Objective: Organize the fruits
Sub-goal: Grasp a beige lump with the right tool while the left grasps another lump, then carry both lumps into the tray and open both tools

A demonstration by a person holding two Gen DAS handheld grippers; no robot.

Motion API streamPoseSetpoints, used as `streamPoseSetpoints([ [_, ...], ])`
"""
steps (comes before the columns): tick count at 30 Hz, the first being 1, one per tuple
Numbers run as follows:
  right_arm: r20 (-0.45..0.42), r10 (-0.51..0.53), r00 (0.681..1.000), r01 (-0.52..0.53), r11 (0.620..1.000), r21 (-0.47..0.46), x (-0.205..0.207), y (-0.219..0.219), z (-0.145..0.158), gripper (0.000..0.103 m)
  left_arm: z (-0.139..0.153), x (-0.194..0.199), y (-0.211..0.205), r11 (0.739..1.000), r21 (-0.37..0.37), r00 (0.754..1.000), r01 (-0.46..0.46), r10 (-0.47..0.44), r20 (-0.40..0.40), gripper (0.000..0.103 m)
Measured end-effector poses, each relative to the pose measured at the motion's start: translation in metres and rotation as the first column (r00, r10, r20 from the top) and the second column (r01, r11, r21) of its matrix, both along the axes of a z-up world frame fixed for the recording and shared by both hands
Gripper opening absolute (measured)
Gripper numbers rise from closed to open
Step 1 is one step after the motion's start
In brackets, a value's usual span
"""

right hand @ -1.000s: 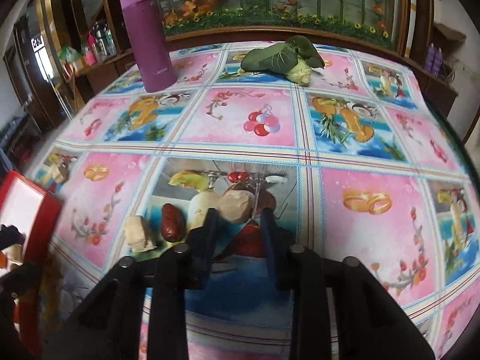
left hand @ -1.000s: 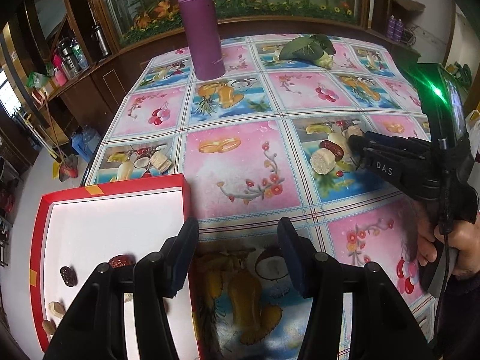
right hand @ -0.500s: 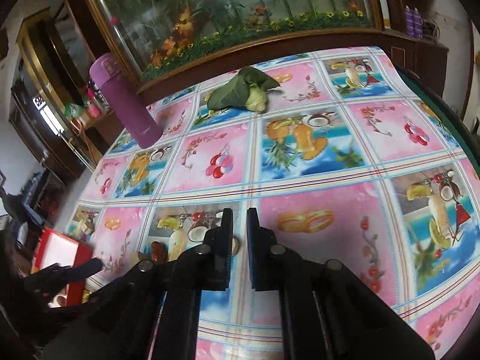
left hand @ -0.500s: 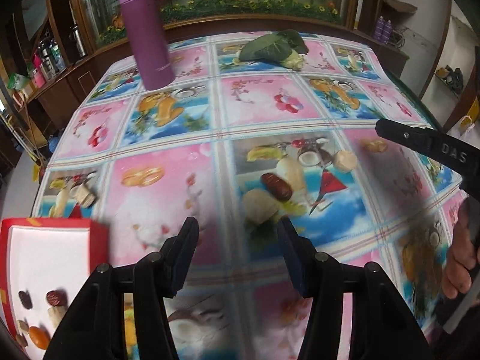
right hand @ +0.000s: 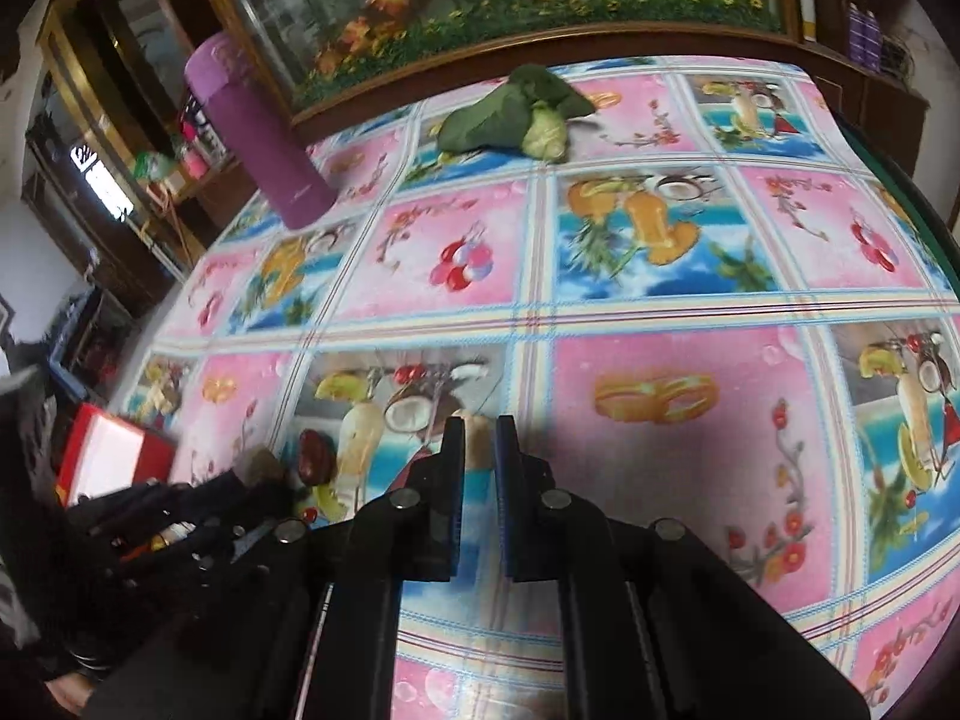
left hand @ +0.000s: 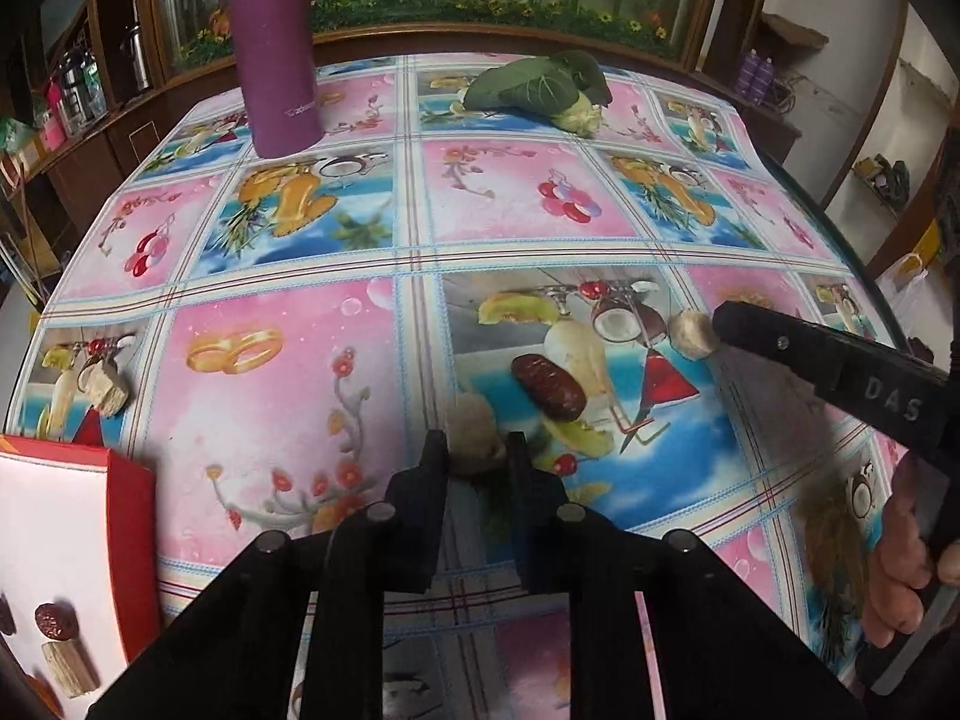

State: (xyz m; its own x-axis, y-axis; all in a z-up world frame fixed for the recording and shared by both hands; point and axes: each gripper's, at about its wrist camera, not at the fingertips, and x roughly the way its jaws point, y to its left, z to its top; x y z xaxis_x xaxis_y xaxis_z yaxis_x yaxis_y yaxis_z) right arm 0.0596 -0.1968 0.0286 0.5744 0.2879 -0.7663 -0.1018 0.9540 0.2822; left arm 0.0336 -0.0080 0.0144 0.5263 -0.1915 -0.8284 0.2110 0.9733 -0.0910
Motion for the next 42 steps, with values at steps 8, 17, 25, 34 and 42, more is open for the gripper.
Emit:
streamPoseSetpoints([
  [8, 0.038, 0.007, 0.999, -0.001, 0.989, -0.151, -0.002, 0.027, -0.005, 0.052, 0.005, -0.022, 0.028, 0.999, -0.021, 0.999, -0.045, 0.045, -0.010, 0.017],
  [17, 0.070, -0.003, 0.998, 0.023, 0.960, -0.281, -0.001, 0.045, -0.015, 0.027, 0.017, -0.046, 0.039, 0.998, -0.023, 0.998, -0.063, 0.064, 0.024, 0.017],
  [25, 0.096, -0.019, 0.995, 0.042, 0.970, -0.240, -0.006, 0.032, -0.002, 0.027, 0.034, -0.068, 0.053, 0.996, -0.031, 0.995, -0.083, 0.085, 0.054, 0.017],
  [34, 0.374, -0.262, 0.890, 0.275, 0.961, 0.019, -0.069, -0.073, 0.088, 0.027, 0.074, -0.106, 0.092, 0.990, -0.033, 0.978, -0.137, 0.141, 0.154, 0.017],
  [42, 0.312, -0.378, 0.872, 0.367, 0.925, 0.095, -0.114, -0.113, 0.066, 0.027, 0.088, -0.134, 0.142, 0.976, -0.024, 0.954, -0.215, 0.215, 0.209, 0.017],
])
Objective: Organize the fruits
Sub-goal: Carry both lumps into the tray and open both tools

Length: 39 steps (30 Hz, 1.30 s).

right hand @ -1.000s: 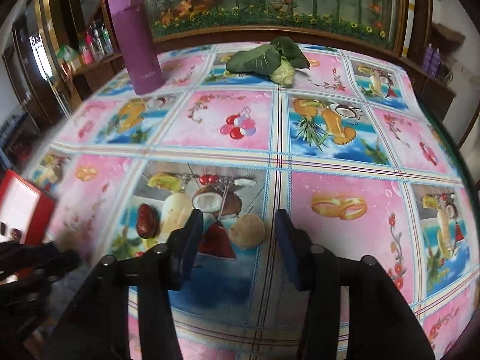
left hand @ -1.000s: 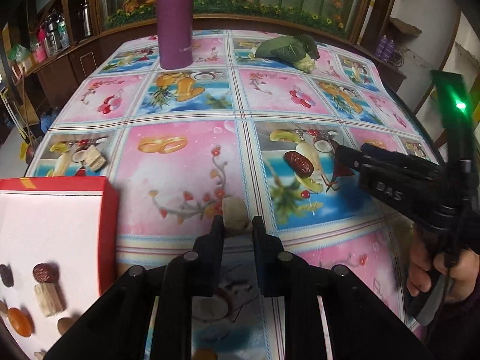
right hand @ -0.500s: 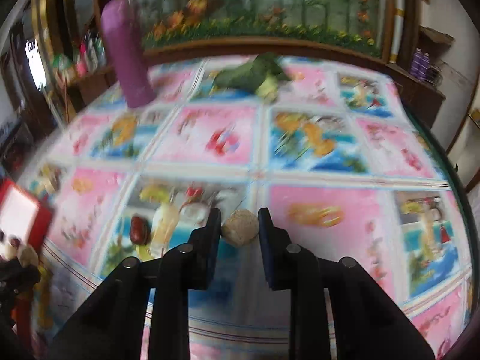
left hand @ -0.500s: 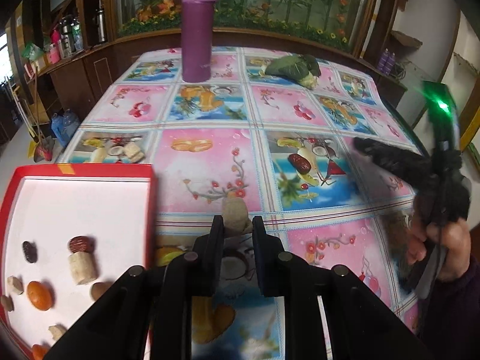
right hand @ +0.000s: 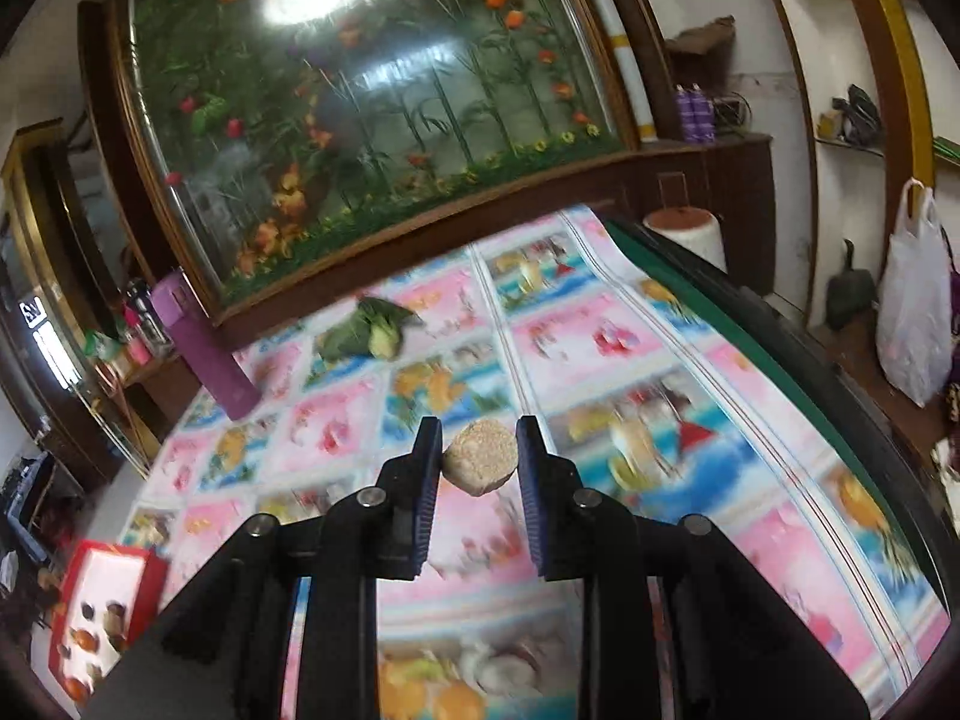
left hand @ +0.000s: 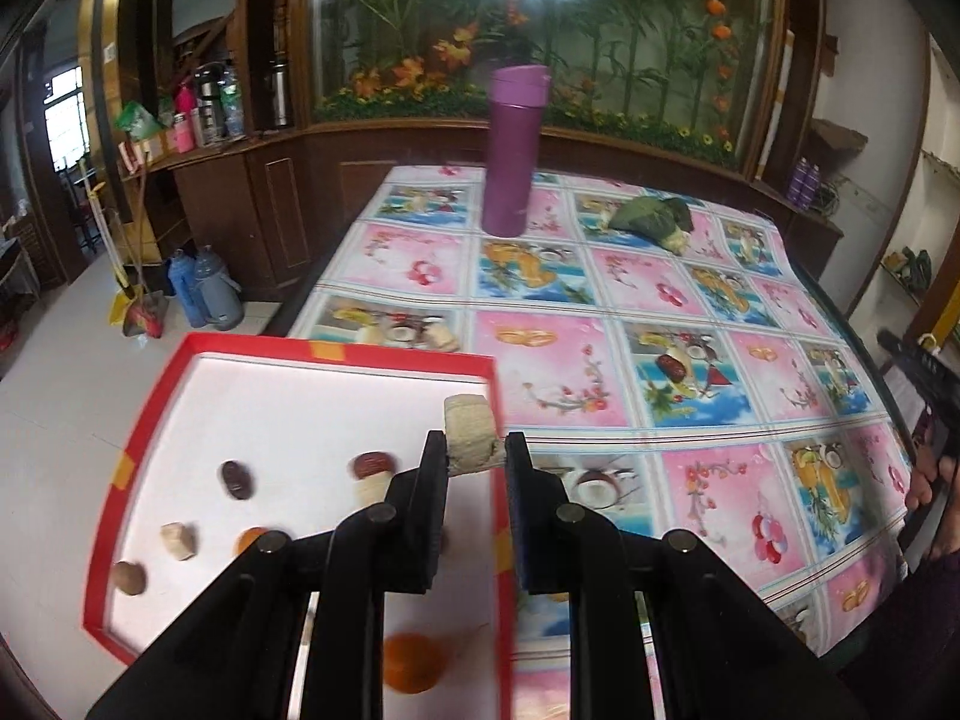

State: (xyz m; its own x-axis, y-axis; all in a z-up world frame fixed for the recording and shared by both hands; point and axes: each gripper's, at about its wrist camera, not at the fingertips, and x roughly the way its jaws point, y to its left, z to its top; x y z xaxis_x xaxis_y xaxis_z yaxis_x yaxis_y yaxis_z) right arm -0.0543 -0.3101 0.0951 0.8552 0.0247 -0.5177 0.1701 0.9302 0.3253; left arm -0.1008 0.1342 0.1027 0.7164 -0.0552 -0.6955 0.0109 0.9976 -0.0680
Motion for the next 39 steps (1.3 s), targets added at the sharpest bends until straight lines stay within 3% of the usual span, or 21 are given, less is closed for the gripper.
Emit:
streamPoseSetpoints([
  [4, -0.064, 0.065, 0.996, -0.063, 0.998, 0.031, -0.003, 0.021, -0.013, 0.027, -0.006, -0.008, 0.027, 0.998, 0.002, 0.998, -0.059, 0.059, 0.002, 0.017],
  [9, -0.092, 0.254, 0.963, -0.254, 0.967, 0.016, 0.008, 0.101, -0.016, 0.027, -0.014, -0.014, 0.052, 0.995, -0.023, 0.995, -0.102, 0.102, -0.008, 0.017],
  [14, -0.114, 0.467, 0.877, -0.469, 0.883, 0.012, 0.010, 0.203, -0.021, 0.027, -0.014, -0.020, 0.074, 0.990, -0.032, 0.991, -0.134, 0.134, 0.006, 0.017],
  [20, -0.138, 0.623, 0.770, -0.627, 0.779, 0.020, 0.002, 0.290, -0.025, 0.027, -0.024, -0.019, 0.094, 0.988, -0.034, 0.988, -0.151, 0.151, -0.007, 0.017],
  [28, -0.169, 0.718, 0.676, -0.727, 0.686, 0.005, -0.001, 0.359, -0.034, 0.027, -0.034, -0.018, 0.110, 0.986, -0.051, 0.987, -0.159, 0.158, -0.030, 0.017],
  [32, -0.191, 0.766, 0.613, -0.779, 0.627, 0.016, -0.012, 0.385, -0.044, 0.027, -0.039, -0.016, 0.110, 0.989, -0.043, 0.989, -0.142, 0.140, -0.044, 0.017],
  [39, -0.224, 0.796, 0.562, -0.813, 0.582, 0.031, -0.023, 0.405, -0.061, 0.027, -0.046, -0.018, 0.116, 0.986, 0.000, 0.985, -0.166, 0.166, -0.052, 0.017],
])
